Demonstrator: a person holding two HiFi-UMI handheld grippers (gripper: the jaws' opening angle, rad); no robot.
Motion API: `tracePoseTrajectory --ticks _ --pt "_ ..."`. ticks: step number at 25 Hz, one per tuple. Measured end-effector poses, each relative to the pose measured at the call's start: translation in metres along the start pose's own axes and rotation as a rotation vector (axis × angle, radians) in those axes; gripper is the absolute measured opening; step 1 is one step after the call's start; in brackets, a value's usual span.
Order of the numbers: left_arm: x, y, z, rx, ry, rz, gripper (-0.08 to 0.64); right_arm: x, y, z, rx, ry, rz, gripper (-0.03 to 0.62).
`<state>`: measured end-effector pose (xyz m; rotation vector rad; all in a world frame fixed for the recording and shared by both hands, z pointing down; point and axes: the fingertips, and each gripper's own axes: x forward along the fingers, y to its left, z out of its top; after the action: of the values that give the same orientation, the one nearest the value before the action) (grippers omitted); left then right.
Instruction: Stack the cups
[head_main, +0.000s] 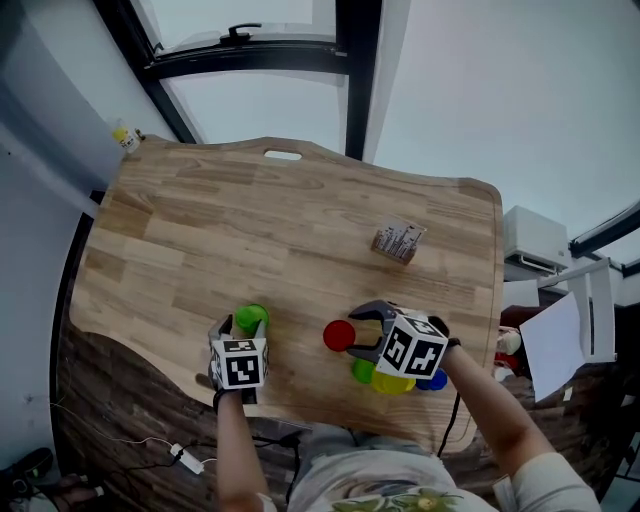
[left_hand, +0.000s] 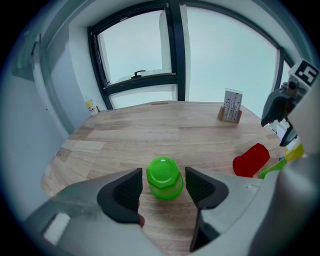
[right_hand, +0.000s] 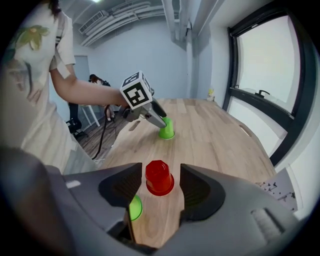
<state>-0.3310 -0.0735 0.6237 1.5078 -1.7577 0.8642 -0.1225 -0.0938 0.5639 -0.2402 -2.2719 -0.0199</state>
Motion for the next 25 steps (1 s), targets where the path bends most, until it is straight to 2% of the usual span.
tracePoseTrajectory --ticks 7,14,16,25 --pt "0.008 0.001 -0.005 0.007 0.025 -0.009 0.282 0.03 0.005 -0.009 -0.057 0.066 0.073 0.242" --pt "0.013 -0.001 -0.011 0.033 0.051 -0.004 0.263 0.045 0.009 -0.02 -0.078 0.115 0.098 0.237" --pt "0.013 0.001 -0.011 0.029 0.048 0.002 0.255 0.045 0.009 -0.021 -0.077 0.113 0.099 0.212" --pt "0.007 -0.003 -0.007 0.014 0.019 -0.002 0.252 0.029 0.002 -0.012 -0.04 0.04 0.056 0.209"
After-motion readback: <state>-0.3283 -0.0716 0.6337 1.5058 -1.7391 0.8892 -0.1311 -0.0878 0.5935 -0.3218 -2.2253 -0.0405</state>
